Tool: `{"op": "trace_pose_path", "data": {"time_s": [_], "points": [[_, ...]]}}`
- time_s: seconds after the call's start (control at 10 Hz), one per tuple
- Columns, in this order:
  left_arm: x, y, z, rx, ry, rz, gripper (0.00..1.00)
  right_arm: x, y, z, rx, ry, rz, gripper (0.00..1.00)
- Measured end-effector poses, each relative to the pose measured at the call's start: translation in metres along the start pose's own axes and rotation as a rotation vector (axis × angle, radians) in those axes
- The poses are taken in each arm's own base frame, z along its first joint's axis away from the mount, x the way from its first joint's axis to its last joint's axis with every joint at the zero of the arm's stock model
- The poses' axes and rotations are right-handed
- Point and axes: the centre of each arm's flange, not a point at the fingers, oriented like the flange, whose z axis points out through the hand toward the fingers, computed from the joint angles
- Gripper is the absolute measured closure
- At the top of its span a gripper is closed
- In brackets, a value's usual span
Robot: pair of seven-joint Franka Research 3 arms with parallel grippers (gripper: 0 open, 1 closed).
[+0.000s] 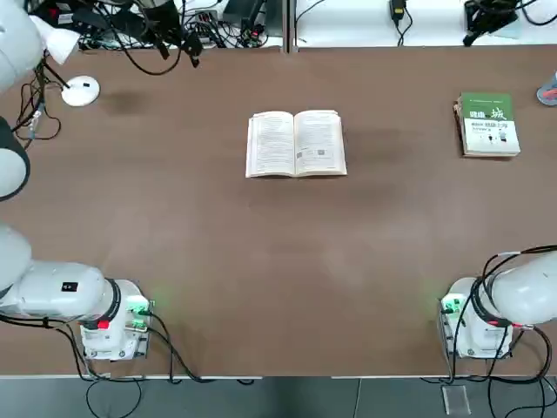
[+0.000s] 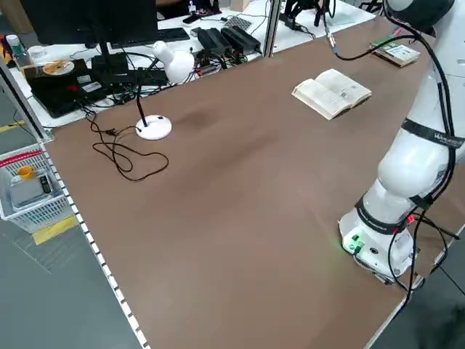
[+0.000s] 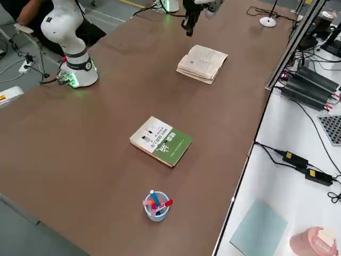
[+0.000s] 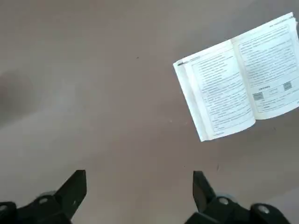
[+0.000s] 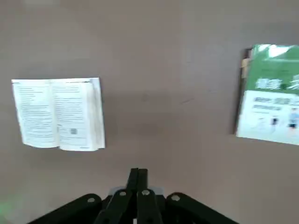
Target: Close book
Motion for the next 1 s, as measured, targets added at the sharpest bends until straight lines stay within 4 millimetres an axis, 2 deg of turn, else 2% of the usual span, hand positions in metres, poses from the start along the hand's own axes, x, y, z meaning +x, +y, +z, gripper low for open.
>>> {"op": "trace_pose_path", "data": {"time_s": [0.3, 0.6, 1.0], "points": [[0.008, 0.007, 0.014, -0.009, 0.004, 0.013, 0.00, 0.014, -0.005, 0.033, 0.086, -0.044, 0.026, 0.99], [0.015, 0.005, 0.026, -0.018, 0.005, 0.012, 0.00, 0.022, -0.005, 0.064, 0.168, -0.057, 0.063, 0.99], [0.021, 0.008, 0.031, -0.025, 0.012, 0.018, 0.00, 0.028, -0.007, 0.104, 0.253, -0.087, 0.114, 0.99]]}}
